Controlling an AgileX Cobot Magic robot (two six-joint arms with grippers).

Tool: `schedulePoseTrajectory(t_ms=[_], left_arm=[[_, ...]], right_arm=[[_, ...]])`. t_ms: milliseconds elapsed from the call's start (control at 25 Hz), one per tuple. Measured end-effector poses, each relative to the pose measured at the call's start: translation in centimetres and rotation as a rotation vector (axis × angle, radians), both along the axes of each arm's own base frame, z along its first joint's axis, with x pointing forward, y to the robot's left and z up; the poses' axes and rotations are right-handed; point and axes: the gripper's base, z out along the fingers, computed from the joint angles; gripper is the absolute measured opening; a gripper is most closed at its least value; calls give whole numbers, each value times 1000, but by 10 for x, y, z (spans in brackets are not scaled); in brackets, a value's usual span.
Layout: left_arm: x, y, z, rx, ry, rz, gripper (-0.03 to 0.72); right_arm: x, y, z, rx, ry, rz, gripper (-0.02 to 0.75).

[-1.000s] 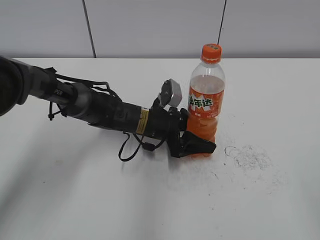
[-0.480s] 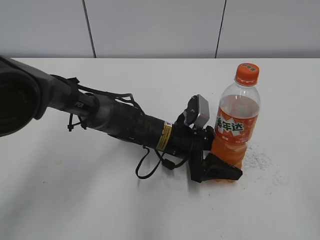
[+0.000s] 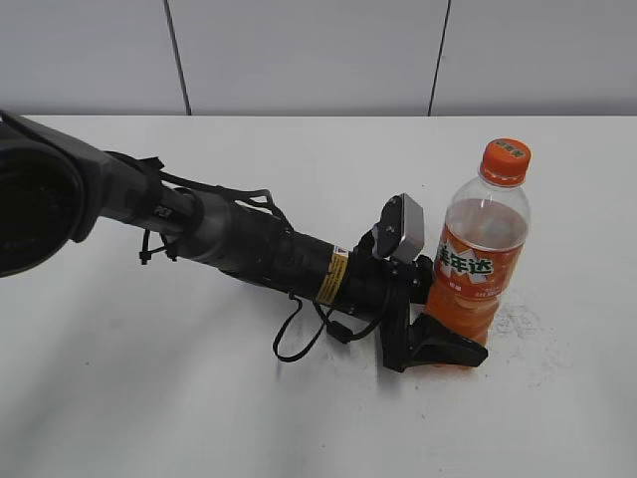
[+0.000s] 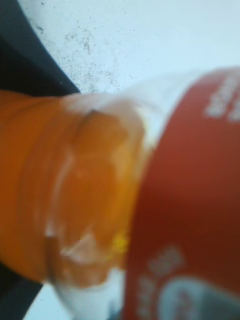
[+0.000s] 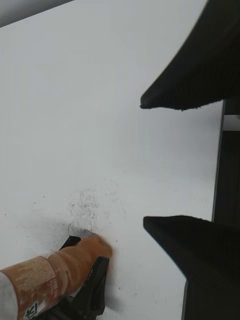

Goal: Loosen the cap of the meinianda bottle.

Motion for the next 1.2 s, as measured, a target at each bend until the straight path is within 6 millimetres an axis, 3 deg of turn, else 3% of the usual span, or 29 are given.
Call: schedulePoseTrajectory(t_ms=[200,400,640,680,760,840,920,1200], left_arm=[[0,0,0,0,-3,0,556],[0,0,0,0,-3,0,554],[0,0,0,0,-3,0,554],[0,0,0,0,-3,0,554],[0,0,0,0,-3,-1,554],[0,0,0,0,-3,0,554],[0,0,0,1,-3,4,554],[1,-1,0,1,-2,11,554]], right_arm=[[16,4,23,40,71,20,493],[50,20,51,193,192,117,493],[109,40,81,354,419,203,493],[109,40,81,354,419,203,493],[147,52,86,363,564,249,493],[165,62,89,357,615,284,493],[180,73,103,349,611,317,493],[237,111,110,242,663,289,493]])
